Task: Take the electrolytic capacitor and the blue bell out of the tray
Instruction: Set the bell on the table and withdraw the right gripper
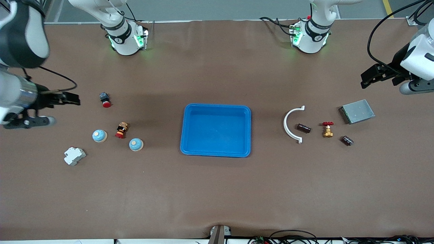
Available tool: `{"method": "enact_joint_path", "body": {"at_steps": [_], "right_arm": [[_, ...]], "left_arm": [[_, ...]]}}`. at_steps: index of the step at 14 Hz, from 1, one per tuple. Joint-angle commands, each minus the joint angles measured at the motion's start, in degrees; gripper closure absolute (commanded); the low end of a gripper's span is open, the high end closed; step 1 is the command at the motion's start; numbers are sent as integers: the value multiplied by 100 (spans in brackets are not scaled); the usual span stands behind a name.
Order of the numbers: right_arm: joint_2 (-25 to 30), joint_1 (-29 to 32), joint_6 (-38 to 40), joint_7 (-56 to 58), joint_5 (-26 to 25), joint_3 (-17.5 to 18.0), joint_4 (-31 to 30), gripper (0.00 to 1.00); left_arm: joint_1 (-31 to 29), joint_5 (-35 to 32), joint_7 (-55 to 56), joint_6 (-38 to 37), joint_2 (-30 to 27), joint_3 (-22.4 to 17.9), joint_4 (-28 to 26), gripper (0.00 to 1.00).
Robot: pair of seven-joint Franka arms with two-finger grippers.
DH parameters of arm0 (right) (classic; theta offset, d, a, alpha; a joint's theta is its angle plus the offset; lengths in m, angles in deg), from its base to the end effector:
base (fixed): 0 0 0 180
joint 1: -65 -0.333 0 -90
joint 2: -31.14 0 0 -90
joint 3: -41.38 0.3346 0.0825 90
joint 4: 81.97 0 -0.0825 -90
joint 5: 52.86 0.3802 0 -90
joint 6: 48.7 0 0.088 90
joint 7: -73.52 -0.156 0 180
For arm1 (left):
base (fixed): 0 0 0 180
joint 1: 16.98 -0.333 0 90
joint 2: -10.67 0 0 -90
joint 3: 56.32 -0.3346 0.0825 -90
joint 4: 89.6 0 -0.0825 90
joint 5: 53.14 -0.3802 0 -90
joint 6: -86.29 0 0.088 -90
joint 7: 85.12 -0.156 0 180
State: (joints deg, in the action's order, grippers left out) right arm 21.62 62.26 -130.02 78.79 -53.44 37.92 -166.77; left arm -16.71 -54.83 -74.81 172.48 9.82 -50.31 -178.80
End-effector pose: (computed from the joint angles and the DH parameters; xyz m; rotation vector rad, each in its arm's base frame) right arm 0.5726 -0.0064 0.5314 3.1107 0.1225 -0.3554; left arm 0.5345 -0.0544 0.6030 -3.1030 -0.1114 0.0511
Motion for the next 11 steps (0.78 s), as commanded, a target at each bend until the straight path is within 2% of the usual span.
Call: {"method": "enact_joint_path", "body": {"at_steps": [1, 7, 11], "right_arm": [[-112, 317, 284, -53, -47, 65, 596, 0], [-85, 388, 108, -53, 5, 56, 605, 0], [273, 616, -129, -53, 6, 47, 124, 0]], "left_arm": [[-27, -59, -91, 56, 6, 41, 52, 0], [-36, -42, -82, 83, 6, 41, 17, 0], [-27, -42, -91, 214, 76, 41, 17, 0]]}}
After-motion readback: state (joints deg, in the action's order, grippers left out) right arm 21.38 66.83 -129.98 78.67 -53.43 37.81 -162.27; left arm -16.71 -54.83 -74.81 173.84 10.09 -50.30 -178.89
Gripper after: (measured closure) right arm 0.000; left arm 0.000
